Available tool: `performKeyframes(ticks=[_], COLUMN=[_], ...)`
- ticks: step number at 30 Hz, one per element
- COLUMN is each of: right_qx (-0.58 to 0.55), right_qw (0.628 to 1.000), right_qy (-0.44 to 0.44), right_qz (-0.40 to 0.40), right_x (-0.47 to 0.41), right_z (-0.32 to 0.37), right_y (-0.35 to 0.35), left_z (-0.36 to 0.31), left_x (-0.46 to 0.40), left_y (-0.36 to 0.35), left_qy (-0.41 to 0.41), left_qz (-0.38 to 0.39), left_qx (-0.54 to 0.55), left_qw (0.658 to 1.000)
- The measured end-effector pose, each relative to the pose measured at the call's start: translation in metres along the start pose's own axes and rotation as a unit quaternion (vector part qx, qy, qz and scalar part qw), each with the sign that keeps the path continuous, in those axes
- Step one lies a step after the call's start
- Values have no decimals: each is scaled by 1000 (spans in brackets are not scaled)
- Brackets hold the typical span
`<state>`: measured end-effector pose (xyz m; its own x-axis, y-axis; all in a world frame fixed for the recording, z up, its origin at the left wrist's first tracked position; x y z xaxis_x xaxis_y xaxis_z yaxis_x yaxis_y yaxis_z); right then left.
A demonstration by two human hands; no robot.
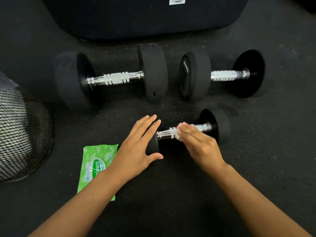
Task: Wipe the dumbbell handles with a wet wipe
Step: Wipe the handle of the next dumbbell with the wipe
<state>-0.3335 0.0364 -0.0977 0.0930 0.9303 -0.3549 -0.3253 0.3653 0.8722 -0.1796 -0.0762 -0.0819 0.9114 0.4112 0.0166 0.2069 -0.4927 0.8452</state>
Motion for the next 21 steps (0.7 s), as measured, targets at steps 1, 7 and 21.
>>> performKeyframes(ticks=[1, 7, 21], right_qx=[-2, -19, -57], right_qw=[1000, 999, 994], right_qy=[-27, -40, -93], right_qz=[-10, -3, -20], right_x=[-5, -9, -22], right_z=[2, 8, 7], right_y=[-3, -9, -9], left_z=[0, 1, 1], left_x=[-1, -2, -2], left_y=[0, 2, 1], left_qy=[1, 5, 5], left_qz=[-2, 2, -2], left_qx=[-2, 4, 4], left_qw=[1000, 1000, 1000])
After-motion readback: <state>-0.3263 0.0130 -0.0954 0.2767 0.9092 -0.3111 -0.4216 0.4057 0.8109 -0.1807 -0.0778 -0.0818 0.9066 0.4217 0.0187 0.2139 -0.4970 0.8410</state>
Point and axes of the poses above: each hand's wrist, its own x-axis away from the middle knuckle, its own y-axis out of the back of the hand, z = x × y, the point moved 4 cm from there along -x, towards the middle knuckle, and after that the axes turned 11 degrees about z, right-handed, at the moved point
